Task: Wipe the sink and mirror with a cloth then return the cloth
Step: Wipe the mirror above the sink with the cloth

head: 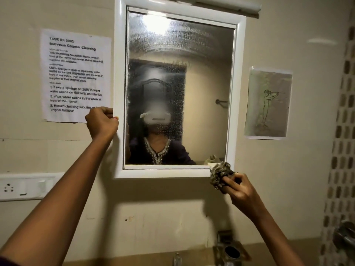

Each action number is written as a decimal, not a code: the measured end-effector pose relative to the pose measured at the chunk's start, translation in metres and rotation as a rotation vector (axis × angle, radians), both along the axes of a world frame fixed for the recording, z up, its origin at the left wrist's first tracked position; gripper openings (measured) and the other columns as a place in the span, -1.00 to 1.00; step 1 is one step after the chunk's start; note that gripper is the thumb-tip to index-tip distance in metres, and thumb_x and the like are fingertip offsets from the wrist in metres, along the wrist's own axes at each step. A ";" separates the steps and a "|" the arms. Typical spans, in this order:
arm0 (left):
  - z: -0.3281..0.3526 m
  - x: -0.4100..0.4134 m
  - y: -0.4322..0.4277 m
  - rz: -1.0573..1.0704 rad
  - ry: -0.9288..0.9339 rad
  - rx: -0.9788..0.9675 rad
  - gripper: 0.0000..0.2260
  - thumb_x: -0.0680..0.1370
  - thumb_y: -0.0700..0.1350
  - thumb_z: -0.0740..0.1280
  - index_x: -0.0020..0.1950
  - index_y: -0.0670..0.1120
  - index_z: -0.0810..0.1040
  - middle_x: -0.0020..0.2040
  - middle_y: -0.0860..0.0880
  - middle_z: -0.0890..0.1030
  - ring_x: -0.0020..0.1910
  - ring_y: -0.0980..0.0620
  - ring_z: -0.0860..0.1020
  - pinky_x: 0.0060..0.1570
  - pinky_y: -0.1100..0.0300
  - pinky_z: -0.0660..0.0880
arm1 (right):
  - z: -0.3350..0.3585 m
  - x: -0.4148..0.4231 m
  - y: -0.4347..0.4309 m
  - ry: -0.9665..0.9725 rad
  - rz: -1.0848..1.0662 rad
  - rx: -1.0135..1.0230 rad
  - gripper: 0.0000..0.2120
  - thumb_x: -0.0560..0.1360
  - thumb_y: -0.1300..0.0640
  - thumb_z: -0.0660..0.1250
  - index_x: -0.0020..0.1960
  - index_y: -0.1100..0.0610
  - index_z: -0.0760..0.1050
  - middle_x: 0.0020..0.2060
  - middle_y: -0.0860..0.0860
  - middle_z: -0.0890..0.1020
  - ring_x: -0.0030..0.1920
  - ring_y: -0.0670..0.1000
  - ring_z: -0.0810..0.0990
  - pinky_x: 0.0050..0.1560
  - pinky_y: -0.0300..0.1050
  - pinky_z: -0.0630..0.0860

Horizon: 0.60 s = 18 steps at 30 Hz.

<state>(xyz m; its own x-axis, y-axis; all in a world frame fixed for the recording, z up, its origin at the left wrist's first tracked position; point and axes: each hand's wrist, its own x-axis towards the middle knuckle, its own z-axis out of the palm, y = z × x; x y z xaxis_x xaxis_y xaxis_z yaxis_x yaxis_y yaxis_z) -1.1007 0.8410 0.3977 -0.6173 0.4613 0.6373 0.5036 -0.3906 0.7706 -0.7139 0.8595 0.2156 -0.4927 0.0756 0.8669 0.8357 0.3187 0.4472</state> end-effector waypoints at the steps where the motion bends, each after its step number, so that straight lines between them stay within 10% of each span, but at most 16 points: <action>1: 0.000 0.000 0.000 0.007 0.000 0.000 -0.73 0.45 -0.28 0.39 0.14 -0.25 0.62 0.06 -0.24 0.67 0.08 -0.13 0.63 0.14 0.16 0.46 | 0.004 0.005 -0.008 0.074 -0.020 0.025 -0.69 0.57 0.25 0.18 -0.24 0.19 0.63 -0.03 0.08 0.69 -0.17 0.18 0.49 -0.11 -0.05 0.48; 14: -0.004 -0.005 0.009 0.015 0.005 0.025 -0.72 0.44 -0.27 0.39 0.15 -0.22 0.62 0.07 -0.22 0.68 0.08 -0.12 0.64 0.21 0.12 0.48 | 0.045 -0.025 0.013 0.647 -0.047 -0.299 -0.69 0.30 0.31 0.39 0.00 0.05 0.64 0.09 0.06 0.64 -0.07 0.22 0.52 0.00 -0.20 0.31; 18: -0.003 -0.003 0.009 0.024 0.001 0.029 -0.72 0.44 -0.27 0.39 0.16 -0.22 0.61 0.07 -0.22 0.68 0.08 -0.12 0.64 0.21 0.12 0.48 | 0.009 -0.043 0.000 1.300 0.242 -0.386 -0.64 0.33 0.33 0.42 0.08 0.07 0.60 -0.15 0.08 0.68 -0.14 0.13 0.63 0.01 -0.05 0.57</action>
<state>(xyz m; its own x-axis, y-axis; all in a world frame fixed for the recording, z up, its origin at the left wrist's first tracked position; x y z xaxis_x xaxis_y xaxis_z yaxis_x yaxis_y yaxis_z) -1.1040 0.8498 0.3942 -0.6274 0.4273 0.6510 0.5141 -0.4007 0.7584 -0.7569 0.8598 0.2247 0.6133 0.4433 0.6537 0.4872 0.4391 -0.7549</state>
